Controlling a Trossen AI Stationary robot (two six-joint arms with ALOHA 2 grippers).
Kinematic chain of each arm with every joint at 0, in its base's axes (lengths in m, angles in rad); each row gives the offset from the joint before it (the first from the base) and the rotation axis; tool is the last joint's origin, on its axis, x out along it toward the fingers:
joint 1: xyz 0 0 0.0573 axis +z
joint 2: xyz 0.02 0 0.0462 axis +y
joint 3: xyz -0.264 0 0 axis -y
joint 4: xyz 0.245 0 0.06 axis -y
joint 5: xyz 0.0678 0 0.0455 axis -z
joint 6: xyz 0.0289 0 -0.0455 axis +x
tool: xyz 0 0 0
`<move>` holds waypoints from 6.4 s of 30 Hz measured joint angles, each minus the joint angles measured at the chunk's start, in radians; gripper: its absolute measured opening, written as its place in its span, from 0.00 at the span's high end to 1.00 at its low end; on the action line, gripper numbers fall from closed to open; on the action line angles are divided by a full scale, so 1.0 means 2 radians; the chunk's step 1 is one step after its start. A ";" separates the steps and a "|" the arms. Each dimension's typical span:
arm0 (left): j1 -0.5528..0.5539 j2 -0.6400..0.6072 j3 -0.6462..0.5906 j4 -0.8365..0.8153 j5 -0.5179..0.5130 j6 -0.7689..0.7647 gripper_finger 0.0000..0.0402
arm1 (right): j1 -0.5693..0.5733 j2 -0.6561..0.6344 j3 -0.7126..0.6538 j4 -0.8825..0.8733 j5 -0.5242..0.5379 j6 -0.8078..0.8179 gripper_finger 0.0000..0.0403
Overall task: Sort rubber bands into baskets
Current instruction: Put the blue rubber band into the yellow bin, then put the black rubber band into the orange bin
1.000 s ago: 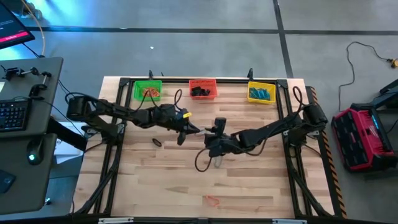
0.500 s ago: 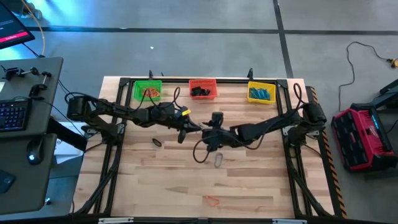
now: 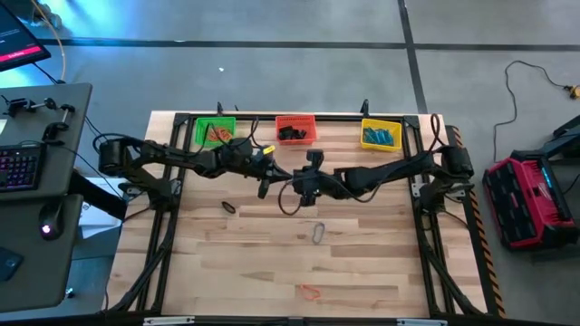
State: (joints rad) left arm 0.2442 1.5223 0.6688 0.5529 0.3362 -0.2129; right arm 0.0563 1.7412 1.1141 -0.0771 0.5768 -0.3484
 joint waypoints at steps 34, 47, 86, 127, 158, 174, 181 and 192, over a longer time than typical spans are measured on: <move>0.049 0.000 0.000 0.009 0.029 0.031 1.00 | -0.030 -0.029 0.000 0.011 -0.070 0.005 0.46; 0.030 0.000 0.000 0.013 0.051 0.029 1.00 | -0.021 -0.030 0.000 0.021 -0.088 -0.018 0.98; 0.004 0.000 0.000 -0.054 -0.041 0.066 0.57 | -0.378 -0.130 -0.078 -0.308 -0.001 0.293 1.00; 0.000 -0.055 0.000 -0.156 -0.050 0.137 0.57 | -0.382 -0.136 -0.136 -0.169 -0.084 0.238 0.96; -0.098 -0.174 0.000 -0.587 -0.110 0.200 0.49 | 0.012 -0.236 -0.143 -0.113 0.016 0.350 1.00; -0.124 -0.079 0.000 -0.627 -0.158 0.191 0.39 | 0.048 -0.236 -0.144 -0.114 0.041 0.348 1.00; -0.124 -0.045 0.000 -0.632 -0.161 0.199 0.46 | 0.048 -0.236 -0.144 -0.115 0.041 0.342 1.00; -0.123 -0.042 0.017 -0.630 -0.177 0.200 0.93 | 0.048 -0.236 -0.144 -0.115 0.041 0.341 1.00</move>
State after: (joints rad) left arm -0.0017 1.4376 0.7021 -0.7078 -0.0170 0.1878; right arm 0.1516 1.2701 0.8268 -0.3061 0.6598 0.3328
